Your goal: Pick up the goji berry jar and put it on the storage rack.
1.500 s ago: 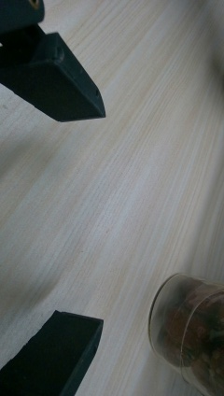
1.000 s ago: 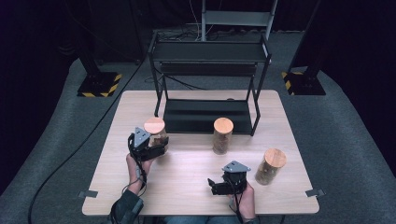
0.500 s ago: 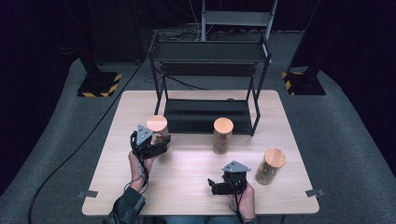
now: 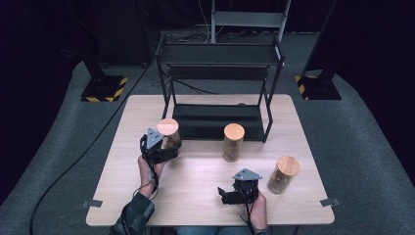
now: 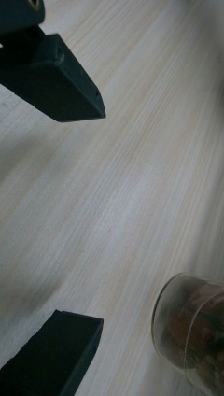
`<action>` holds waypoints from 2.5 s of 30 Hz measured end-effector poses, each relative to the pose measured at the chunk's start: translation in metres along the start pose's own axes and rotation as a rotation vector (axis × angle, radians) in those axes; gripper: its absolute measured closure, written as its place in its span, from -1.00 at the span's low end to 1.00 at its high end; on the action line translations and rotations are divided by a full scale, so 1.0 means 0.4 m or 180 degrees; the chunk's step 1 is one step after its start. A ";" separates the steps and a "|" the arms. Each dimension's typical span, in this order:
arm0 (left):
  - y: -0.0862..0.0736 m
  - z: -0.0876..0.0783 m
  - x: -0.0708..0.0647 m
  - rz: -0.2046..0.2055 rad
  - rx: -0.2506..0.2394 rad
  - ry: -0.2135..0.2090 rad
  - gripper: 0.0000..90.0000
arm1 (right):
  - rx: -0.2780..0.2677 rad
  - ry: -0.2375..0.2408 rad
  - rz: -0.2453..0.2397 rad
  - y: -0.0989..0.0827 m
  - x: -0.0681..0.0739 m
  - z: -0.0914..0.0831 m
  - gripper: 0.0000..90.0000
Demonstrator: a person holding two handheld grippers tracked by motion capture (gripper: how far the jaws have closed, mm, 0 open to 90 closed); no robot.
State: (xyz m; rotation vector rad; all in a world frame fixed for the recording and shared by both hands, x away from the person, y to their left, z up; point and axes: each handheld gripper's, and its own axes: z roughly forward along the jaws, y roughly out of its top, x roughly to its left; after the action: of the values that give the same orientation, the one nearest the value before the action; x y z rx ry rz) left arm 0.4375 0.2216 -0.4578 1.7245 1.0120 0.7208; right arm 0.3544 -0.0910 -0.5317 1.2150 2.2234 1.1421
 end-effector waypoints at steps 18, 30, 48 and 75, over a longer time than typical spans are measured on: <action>0.016 0.024 -0.006 0.0025 0.0007 -0.0016 -0.45 | -0.0008 -0.0025 0.0008 0.000 -0.001 0.000 -0.97; 0.027 0.043 -0.008 0.0067 -0.0001 -0.0040 -0.45 | -0.0009 -0.0033 0.0008 0.000 0.000 0.000 -0.97; 0.041 0.063 -0.011 0.0081 -0.0025 -0.0050 -0.45 | -0.0010 -0.0035 0.0005 0.000 0.000 0.000 -0.97; 0.066 0.108 -0.022 0.0071 -0.0039 -0.0012 -0.45 | -0.0052 -0.0036 0.0000 -0.001 0.001 -0.003 -0.97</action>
State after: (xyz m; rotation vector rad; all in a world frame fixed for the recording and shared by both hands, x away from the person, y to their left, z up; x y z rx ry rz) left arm 0.4767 0.1898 -0.4484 1.7284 0.9851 0.7363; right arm 0.3532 -0.0916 -0.5312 1.2122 2.2013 1.1483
